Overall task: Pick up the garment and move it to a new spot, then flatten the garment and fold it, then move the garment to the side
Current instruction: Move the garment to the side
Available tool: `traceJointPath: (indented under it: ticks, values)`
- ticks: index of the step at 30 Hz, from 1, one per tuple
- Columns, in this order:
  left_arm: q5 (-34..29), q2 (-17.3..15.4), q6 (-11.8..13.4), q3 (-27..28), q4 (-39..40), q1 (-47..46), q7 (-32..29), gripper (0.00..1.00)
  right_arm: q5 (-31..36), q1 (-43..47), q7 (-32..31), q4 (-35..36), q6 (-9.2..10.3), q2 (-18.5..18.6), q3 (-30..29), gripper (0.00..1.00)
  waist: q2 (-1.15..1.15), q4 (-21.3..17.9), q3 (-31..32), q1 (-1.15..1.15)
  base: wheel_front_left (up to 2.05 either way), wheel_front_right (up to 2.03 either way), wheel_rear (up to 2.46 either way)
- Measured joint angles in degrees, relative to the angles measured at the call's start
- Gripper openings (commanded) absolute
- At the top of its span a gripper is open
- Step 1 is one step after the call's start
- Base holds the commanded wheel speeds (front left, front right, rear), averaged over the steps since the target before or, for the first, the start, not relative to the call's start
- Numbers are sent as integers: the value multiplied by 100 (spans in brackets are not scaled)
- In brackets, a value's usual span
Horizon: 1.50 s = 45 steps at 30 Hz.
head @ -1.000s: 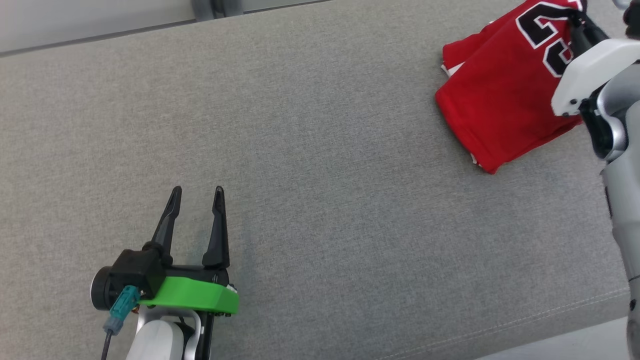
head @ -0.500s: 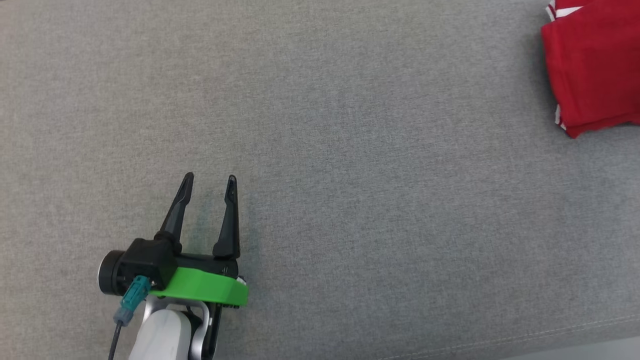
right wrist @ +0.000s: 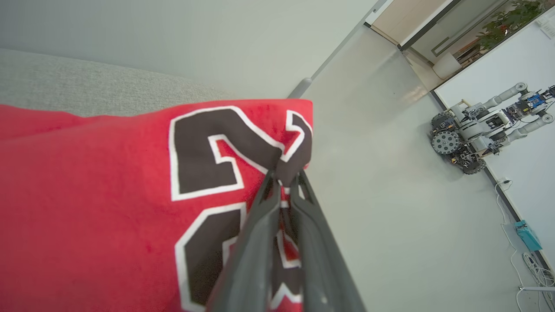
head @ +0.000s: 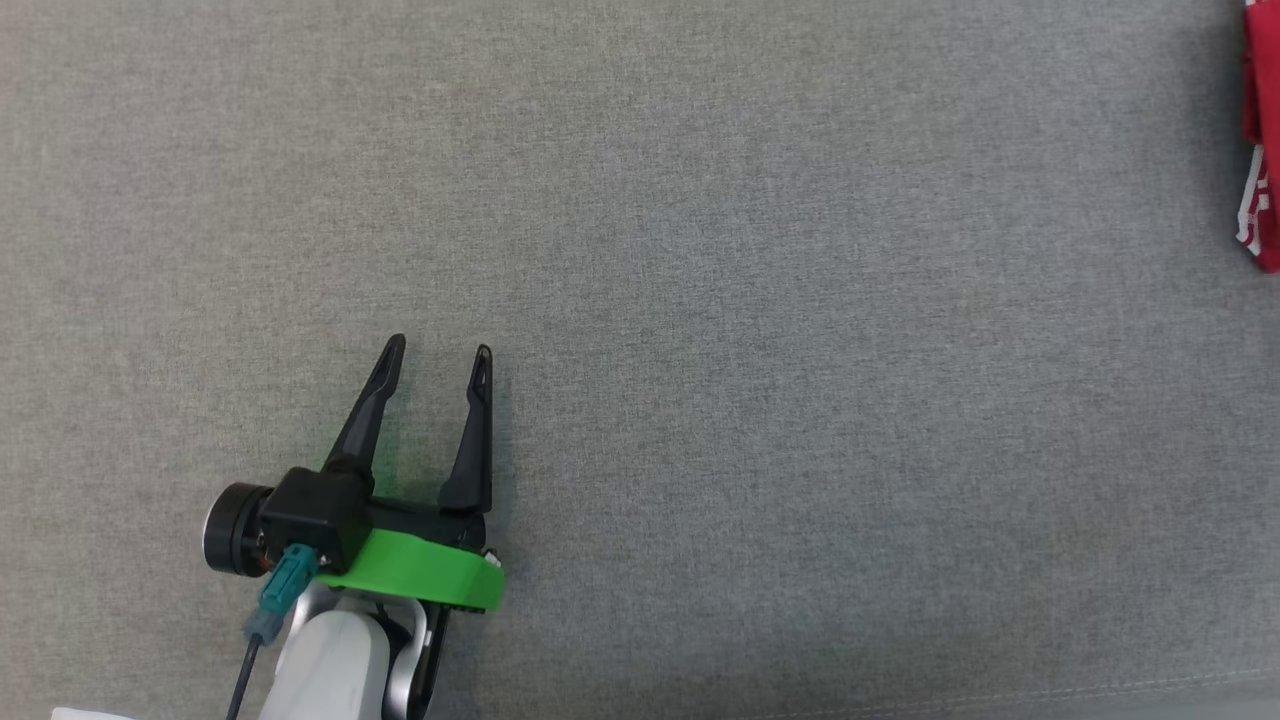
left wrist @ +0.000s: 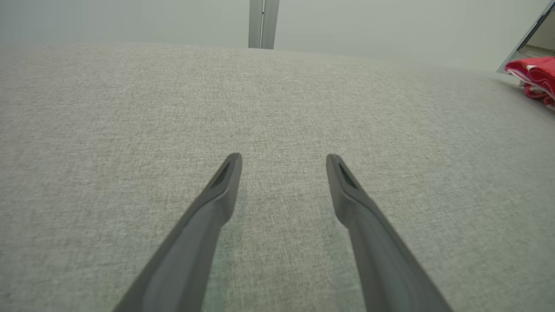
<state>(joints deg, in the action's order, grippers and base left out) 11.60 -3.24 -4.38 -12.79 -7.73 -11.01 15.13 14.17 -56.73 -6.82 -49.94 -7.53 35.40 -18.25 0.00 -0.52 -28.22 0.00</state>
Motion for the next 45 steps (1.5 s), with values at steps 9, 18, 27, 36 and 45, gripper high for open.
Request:
traceJointPath:
  ticks: [9,18,27,36,45]
  values:
    - [-35,-93,4,12,26,4,0,100,790,-34,787,-57,-1,-458,-515,100,0,-1,-191,0,0,0,0]
    - [-26,-138,37,31,34,2,0,100,920,-276,1437,-347,0,-886,-407,100,0,-214,-64,0,0,0,0]
    - [266,-167,158,424,60,-87,0,100,350,-483,2037,-545,0,-1514,152,100,0,-310,350,0,0,0,0]
    - [552,-126,374,1082,-68,-16,1,100,-454,371,2181,237,0,-2349,725,100,0,-330,980,0,0,0,0]
    - [506,-45,465,1255,-342,367,0,100,-1481,2317,2186,1814,0,-3053,1174,100,0,-236,1676,0,0,0,0]
